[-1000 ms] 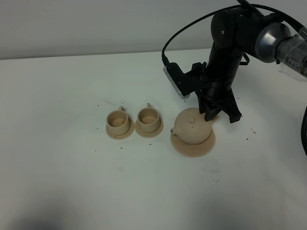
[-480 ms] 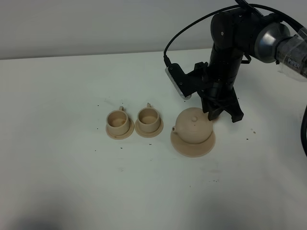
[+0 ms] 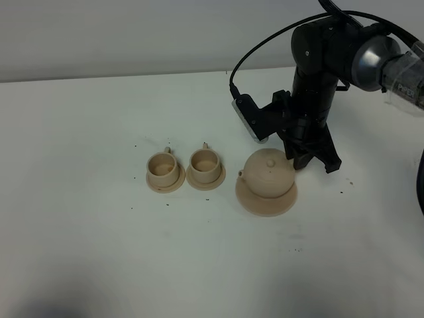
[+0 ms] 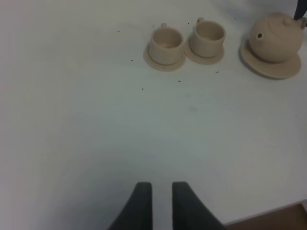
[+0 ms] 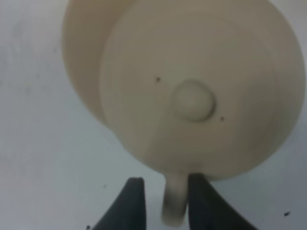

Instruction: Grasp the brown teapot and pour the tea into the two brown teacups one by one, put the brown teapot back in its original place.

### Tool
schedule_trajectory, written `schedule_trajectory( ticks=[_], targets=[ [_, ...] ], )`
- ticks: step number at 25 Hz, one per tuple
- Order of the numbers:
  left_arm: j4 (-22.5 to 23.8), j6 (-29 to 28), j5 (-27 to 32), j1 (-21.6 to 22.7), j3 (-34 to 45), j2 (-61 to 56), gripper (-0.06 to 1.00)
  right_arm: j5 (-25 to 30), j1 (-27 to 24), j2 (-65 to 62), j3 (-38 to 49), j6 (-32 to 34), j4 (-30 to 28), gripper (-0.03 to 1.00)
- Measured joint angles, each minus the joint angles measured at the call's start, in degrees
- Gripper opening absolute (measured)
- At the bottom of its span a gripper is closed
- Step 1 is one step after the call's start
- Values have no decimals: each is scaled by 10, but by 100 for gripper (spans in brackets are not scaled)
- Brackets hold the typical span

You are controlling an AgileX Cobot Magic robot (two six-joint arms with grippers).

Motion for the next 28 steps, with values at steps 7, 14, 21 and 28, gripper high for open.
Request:
schedule_trajectory(
  ticks=[7,14,21,28],
  targets=[
    [0,0,0,0,0,0,13,-4,12,0,5,24,-35,23],
    [0,0,0,0,0,0,13,-13,21,0,8,53,-58,23],
    [0,0,0,0,0,0,13,-12,21,0,8,55,-59,23],
    [0,0,0,0,0,0,13,-10,24,-10,9,55,-49,23]
  ],
)
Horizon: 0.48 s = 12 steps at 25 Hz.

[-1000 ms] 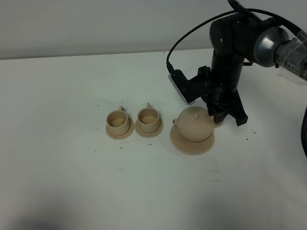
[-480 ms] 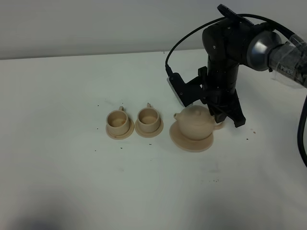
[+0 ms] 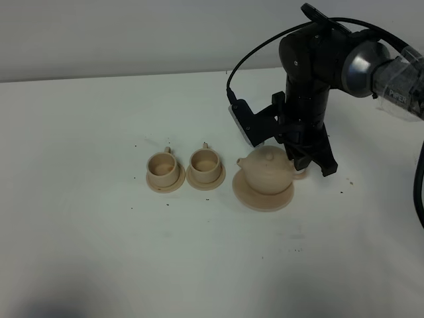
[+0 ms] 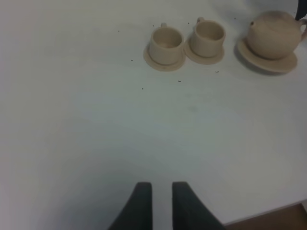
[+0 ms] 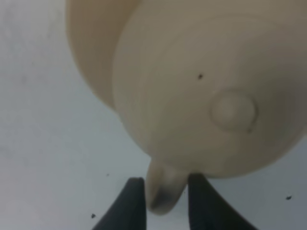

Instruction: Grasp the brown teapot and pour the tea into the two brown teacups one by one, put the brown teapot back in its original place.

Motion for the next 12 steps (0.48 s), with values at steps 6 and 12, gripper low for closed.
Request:
schedule_trajectory(
  ticks=[6,12],
  targets=[
    [0,0,0,0,0,0,13,4,2,-8,0,4,4,23],
    [0,0,0,0,0,0,13,3,2,-8,0,23,3,23]
  ],
)
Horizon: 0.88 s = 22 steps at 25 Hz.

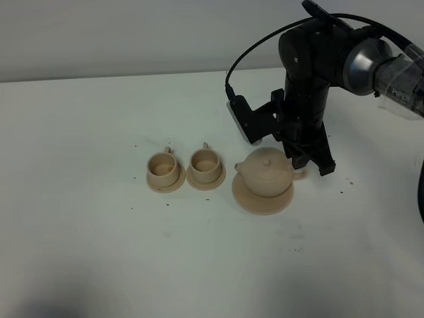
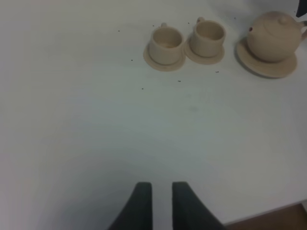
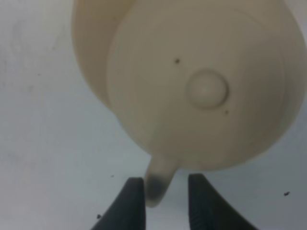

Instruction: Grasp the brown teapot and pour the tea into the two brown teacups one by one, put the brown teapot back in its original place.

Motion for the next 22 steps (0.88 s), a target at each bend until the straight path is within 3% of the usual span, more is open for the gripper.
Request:
schedule_trajectory(
  ticks=[7,22],
  targets=[
    [0,0,0,0,0,0,13,-2,0,0,0,65,-27,23],
    [0,0,0,0,0,0,13,2,0,0,0,139,-12,23]
  ],
)
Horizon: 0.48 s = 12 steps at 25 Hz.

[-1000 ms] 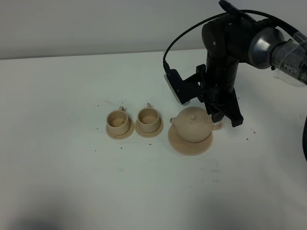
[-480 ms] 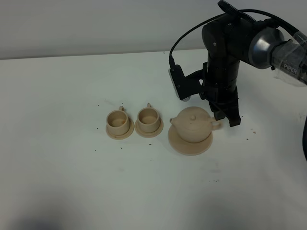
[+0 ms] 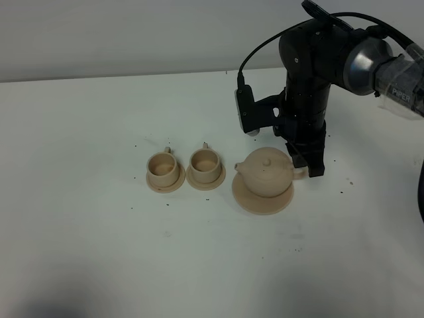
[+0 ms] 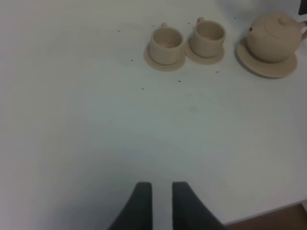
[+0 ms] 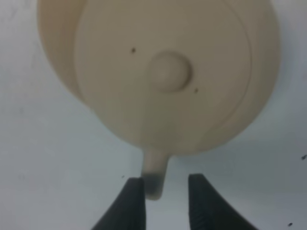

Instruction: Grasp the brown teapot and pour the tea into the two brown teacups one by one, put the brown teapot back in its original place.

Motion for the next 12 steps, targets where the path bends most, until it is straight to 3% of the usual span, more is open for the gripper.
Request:
schedule_trajectory(
  ticks=[12],
  targets=[
    [0,0,0,0,0,0,13,-18,0,-1,25,18,17,23]
  ],
)
